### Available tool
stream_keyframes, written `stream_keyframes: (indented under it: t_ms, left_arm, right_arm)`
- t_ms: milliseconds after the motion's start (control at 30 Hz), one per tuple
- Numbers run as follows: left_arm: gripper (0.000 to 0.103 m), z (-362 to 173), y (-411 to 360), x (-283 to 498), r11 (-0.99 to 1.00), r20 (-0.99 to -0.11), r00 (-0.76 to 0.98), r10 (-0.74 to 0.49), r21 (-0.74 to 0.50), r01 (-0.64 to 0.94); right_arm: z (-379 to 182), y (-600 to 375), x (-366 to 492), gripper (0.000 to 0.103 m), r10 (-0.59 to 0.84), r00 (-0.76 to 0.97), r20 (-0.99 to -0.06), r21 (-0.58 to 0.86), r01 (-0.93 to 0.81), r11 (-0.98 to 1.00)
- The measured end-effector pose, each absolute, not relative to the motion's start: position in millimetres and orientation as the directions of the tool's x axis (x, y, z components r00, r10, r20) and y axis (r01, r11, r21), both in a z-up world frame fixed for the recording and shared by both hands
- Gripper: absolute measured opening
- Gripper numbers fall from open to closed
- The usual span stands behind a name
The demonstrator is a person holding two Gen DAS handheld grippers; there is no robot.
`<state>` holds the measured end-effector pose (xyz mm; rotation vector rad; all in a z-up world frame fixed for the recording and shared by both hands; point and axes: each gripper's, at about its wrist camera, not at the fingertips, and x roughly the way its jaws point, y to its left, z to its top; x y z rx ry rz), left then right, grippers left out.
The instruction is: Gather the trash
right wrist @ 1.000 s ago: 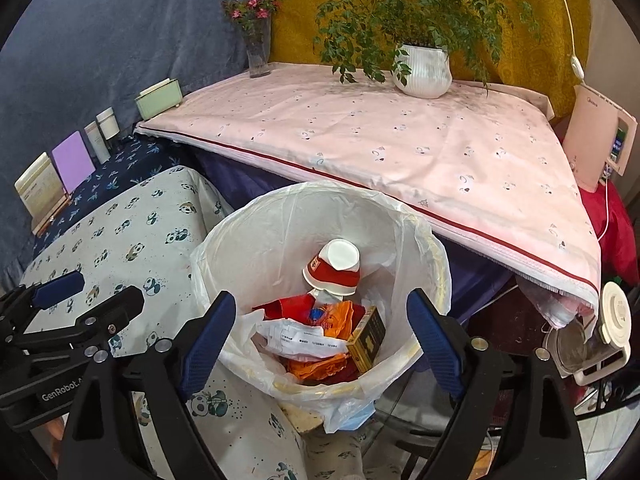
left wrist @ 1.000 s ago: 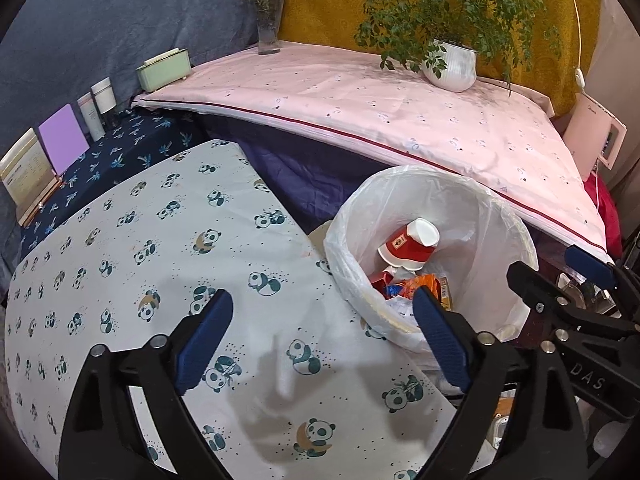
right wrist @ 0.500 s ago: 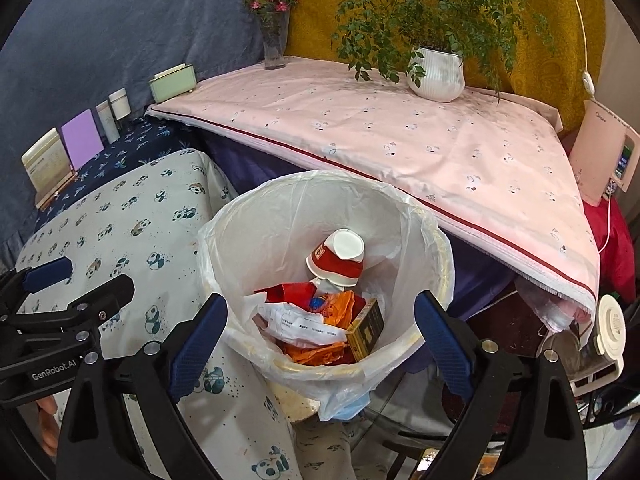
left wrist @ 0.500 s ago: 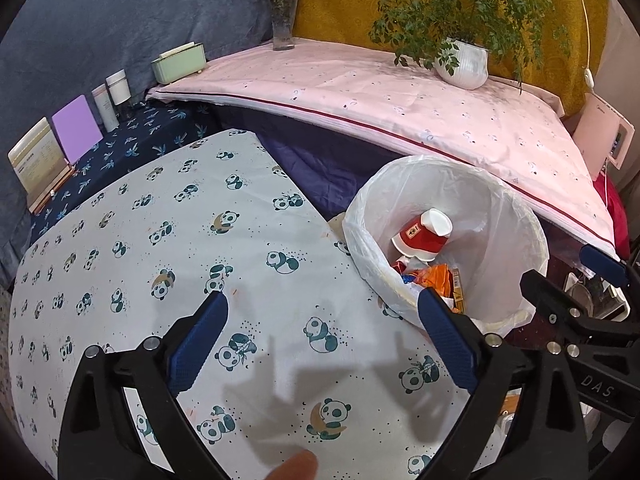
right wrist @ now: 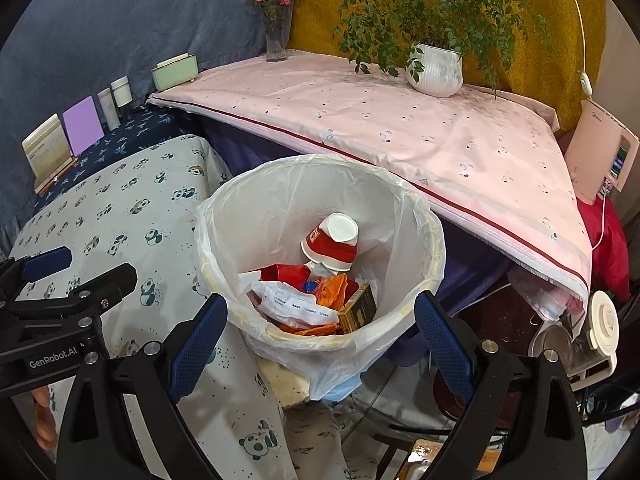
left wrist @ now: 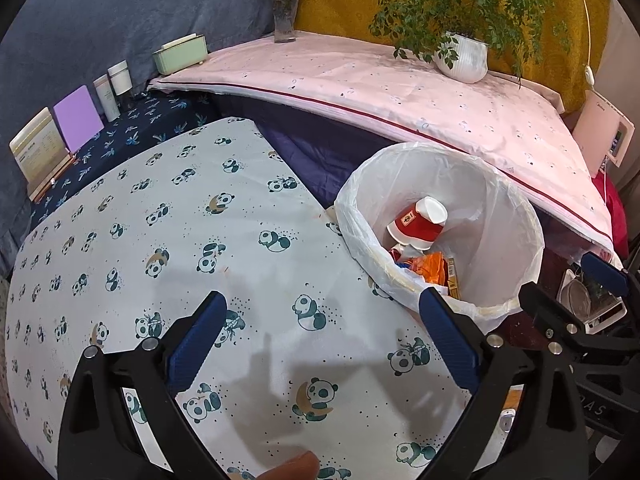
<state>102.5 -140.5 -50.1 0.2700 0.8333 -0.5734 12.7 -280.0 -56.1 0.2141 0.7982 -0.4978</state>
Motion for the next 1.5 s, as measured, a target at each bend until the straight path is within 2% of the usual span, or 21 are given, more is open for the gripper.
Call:
stream_keyframes:
  t_ms: [1500]
  left_arm:
    - [0.092,-53,-146,90,0.824,-0.756,0.566,-0.328,0.065,0.564]
  right_arm:
    - [-62,-278,-2,0.091,-0.359,0.581,-0.73,-0.019,0.508,0.861]
